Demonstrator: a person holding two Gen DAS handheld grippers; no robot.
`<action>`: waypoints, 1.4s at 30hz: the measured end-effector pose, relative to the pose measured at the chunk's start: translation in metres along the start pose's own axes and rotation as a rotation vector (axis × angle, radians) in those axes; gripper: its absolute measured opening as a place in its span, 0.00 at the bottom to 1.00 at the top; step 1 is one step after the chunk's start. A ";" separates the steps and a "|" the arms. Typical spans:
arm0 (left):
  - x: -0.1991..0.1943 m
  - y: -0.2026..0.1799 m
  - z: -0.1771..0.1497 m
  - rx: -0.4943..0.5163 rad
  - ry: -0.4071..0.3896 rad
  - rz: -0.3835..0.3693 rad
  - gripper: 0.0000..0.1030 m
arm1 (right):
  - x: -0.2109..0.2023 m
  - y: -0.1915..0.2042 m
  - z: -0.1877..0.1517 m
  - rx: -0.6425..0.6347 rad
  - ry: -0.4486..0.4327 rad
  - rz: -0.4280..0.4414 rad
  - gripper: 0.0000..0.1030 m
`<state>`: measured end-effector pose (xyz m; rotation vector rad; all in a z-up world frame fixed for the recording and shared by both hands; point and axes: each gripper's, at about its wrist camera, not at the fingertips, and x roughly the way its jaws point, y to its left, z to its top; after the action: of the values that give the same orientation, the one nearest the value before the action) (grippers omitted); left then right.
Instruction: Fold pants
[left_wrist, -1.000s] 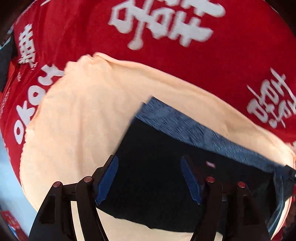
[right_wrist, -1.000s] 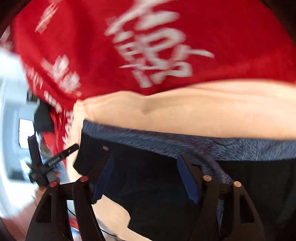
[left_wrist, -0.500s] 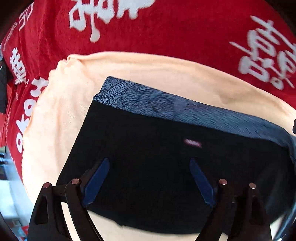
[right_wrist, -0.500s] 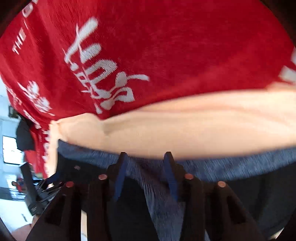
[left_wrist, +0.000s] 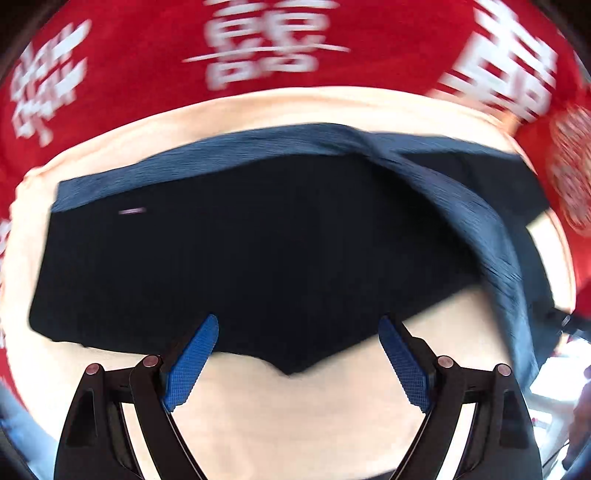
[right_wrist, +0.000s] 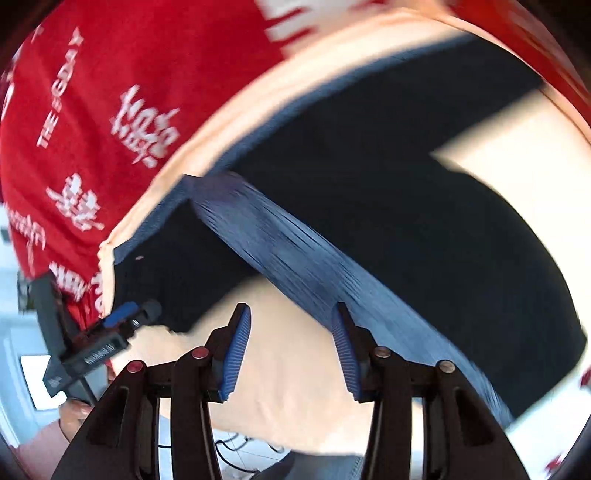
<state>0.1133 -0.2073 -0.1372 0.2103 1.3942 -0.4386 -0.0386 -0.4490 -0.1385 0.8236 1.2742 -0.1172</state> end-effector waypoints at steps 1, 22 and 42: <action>0.000 -0.008 -0.005 0.011 -0.001 -0.028 0.87 | -0.006 -0.016 -0.018 0.042 -0.009 -0.021 0.50; 0.066 -0.142 0.004 0.088 0.138 -0.252 0.87 | -0.023 -0.164 -0.101 0.311 -0.058 0.103 0.50; 0.017 -0.189 0.116 0.001 0.004 -0.325 0.34 | -0.119 -0.100 0.144 -0.032 -0.121 0.260 0.03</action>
<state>0.1403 -0.4265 -0.1120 -0.0169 1.4368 -0.7069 -0.0140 -0.6494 -0.0742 0.9337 1.0441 0.0612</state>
